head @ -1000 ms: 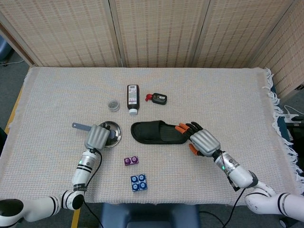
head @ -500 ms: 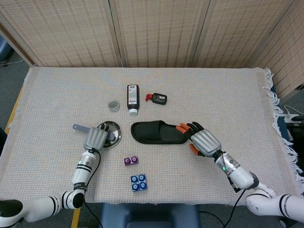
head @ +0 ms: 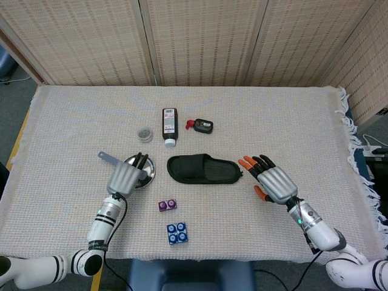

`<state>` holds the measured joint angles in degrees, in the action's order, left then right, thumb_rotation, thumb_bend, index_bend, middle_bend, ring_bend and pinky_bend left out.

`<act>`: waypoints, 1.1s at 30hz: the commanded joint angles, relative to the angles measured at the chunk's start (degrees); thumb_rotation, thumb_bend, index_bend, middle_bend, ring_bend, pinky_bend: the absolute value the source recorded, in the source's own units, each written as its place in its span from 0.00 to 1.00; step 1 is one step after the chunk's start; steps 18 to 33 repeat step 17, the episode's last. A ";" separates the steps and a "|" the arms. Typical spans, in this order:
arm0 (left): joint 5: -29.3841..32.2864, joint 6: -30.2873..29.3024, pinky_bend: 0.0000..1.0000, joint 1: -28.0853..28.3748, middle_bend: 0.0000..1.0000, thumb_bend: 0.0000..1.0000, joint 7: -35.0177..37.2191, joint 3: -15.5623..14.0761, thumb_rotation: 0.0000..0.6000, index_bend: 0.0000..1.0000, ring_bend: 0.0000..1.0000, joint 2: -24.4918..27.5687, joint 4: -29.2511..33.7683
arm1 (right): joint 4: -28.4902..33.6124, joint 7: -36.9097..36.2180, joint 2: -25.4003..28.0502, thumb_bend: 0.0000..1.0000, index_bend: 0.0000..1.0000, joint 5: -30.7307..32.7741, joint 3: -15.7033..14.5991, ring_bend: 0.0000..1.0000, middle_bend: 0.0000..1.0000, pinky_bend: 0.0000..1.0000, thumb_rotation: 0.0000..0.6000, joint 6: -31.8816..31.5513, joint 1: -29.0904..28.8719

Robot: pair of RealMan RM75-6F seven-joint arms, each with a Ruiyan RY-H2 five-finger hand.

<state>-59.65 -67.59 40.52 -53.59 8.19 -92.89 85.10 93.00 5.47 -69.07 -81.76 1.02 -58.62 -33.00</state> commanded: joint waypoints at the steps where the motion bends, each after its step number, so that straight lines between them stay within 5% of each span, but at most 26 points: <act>1: -9.15 -6.92 0.62 -8.60 0.03 0.40 14.59 -5.24 1.00 0.01 0.24 14.29 15.26 | 2.80 2.33 3.92 0.30 0.00 -4.05 -4.54 0.00 0.00 0.00 1.00 -10.47 8.26; 4: -19.33 -11.50 0.20 -16.61 0.00 0.40 33.32 -12.89 1.00 0.00 0.01 23.30 18.87 | 2.87 6.60 5.02 0.30 0.00 -5.64 -8.28 0.00 0.00 0.00 1.00 -18.37 15.49; 8: -31.04 -28.51 0.09 -30.35 0.00 0.39 47.34 -20.95 1.00 0.00 0.00 25.12 10.06 | -0.37 9.25 3.27 0.30 0.00 -5.10 -10.76 0.00 0.00 0.00 1.00 -27.28 24.40; 10: -30.75 -34.82 0.07 -35.57 0.00 0.39 50.48 -20.76 1.00 0.00 0.00 23.33 5.07 | -1.34 9.56 2.86 0.30 0.00 -3.25 -10.80 0.00 0.00 0.00 1.00 -28.06 26.56; 14: -31.35 -37.58 0.07 -37.85 0.00 0.39 51.77 -19.20 1.00 0.00 0.00 23.50 2.53 | -1.21 9.51 3.04 0.30 0.00 -2.59 -9.34 0.00 0.00 0.00 1.00 -27.88 27.03; 33: -30.39 -36.13 0.07 -38.38 0.00 0.38 50.24 -18.25 1.00 0.00 0.00 23.45 2.25 | -0.64 9.00 3.36 0.30 0.00 -4.14 -9.25 0.00 0.00 0.00 1.00 -27.69 27.14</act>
